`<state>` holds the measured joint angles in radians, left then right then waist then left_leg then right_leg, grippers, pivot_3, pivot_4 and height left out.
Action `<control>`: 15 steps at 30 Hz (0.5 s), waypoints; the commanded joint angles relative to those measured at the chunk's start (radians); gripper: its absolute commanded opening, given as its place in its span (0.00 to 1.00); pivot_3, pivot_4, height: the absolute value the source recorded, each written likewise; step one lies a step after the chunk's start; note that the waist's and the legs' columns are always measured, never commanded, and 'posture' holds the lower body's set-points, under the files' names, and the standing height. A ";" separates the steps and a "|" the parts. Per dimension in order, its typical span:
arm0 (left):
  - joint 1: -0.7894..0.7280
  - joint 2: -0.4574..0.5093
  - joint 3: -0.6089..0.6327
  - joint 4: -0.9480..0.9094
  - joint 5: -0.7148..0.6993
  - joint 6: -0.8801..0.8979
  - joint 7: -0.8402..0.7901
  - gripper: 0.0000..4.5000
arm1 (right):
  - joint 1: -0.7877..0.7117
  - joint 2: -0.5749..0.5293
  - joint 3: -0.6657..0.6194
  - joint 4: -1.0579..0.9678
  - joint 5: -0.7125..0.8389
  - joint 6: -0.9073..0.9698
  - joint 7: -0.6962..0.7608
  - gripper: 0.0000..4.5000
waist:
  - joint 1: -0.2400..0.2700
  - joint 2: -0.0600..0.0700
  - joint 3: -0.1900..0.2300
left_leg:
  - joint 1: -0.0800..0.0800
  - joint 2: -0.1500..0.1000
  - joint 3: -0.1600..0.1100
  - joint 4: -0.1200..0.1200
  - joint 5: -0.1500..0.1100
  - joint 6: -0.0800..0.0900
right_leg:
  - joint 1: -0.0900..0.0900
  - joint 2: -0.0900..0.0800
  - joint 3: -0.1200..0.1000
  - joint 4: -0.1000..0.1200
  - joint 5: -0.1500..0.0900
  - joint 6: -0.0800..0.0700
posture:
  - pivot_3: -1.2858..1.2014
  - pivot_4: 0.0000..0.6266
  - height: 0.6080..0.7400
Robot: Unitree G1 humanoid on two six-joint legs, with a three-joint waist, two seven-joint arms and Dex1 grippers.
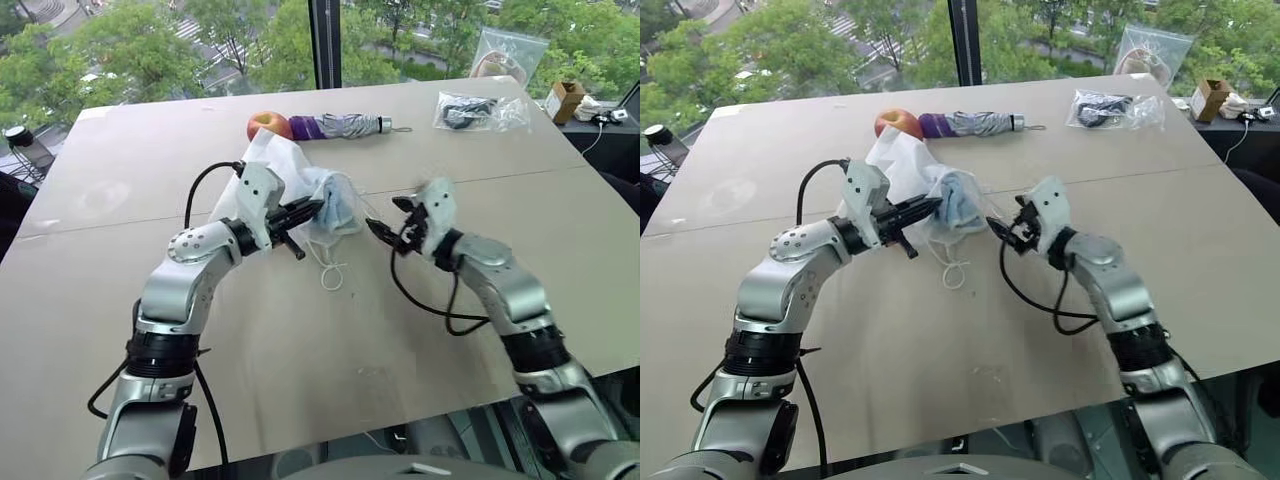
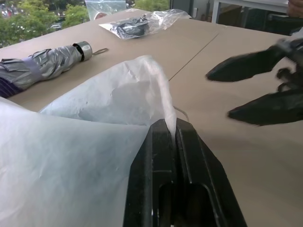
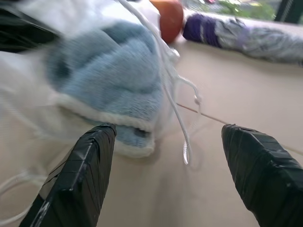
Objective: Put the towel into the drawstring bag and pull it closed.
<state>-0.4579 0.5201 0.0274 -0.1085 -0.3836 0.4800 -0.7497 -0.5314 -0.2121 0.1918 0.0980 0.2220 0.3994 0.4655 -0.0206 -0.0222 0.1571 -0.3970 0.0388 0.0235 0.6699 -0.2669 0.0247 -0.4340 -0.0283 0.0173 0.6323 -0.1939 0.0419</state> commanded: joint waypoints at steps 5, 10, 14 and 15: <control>-0.004 0.014 0.021 -0.037 -0.002 -0.015 0.000 0.00 | -0.134 0.095 -0.062 0.292 -0.104 -0.189 -0.157 0.55 | 0.005 0.000 0.000 | -0.002 -0.001 0.001 0.000 0.000 0.000 | 0.000 -0.003 0.000 -0.001 0.000 0.000 | 0.52 0.24 1.00; 0.005 0.027 0.038 -0.054 -0.009 -0.004 0.011 0.00 | -0.181 0.125 -0.137 0.368 -0.101 -0.304 -0.232 0.03 | 0.004 0.000 0.000 | -0.003 -0.002 0.001 0.000 0.000 0.000 | 0.000 -0.004 0.000 -0.004 0.000 0.000 | 0.52 0.24 1.00; -0.017 0.045 0.066 -0.044 -0.019 -0.005 0.018 0.00 | -0.226 0.133 -0.213 0.318 -0.098 -0.402 -0.315 0.03 | 0.000 0.000 0.000 | -0.003 -0.001 0.001 -0.001 0.000 -0.001 | 0.000 -0.004 0.000 -0.004 0.000 0.000 | 0.52 0.24 1.00; -0.026 0.054 0.074 -0.041 -0.021 -0.005 0.016 0.00 | -0.244 0.131 -0.234 0.294 -0.104 -0.433 -0.346 0.03 | 0.000 0.000 0.000 | -0.002 -0.001 0.000 -0.001 0.000 0.000 | 0.000 -0.004 0.000 -0.003 0.000 0.000 | 0.52 0.24 1.00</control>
<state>-0.4547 0.5531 0.0568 -0.1151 -0.3886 0.4814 -0.7362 -0.7262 -0.0774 -0.0016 0.4763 0.1208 0.0388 0.1654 -0.0203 -0.0217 0.1576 -0.3994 0.0374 0.0237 0.6690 -0.2667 0.0242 -0.4344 -0.0318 0.0167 0.6299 -0.1937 0.0420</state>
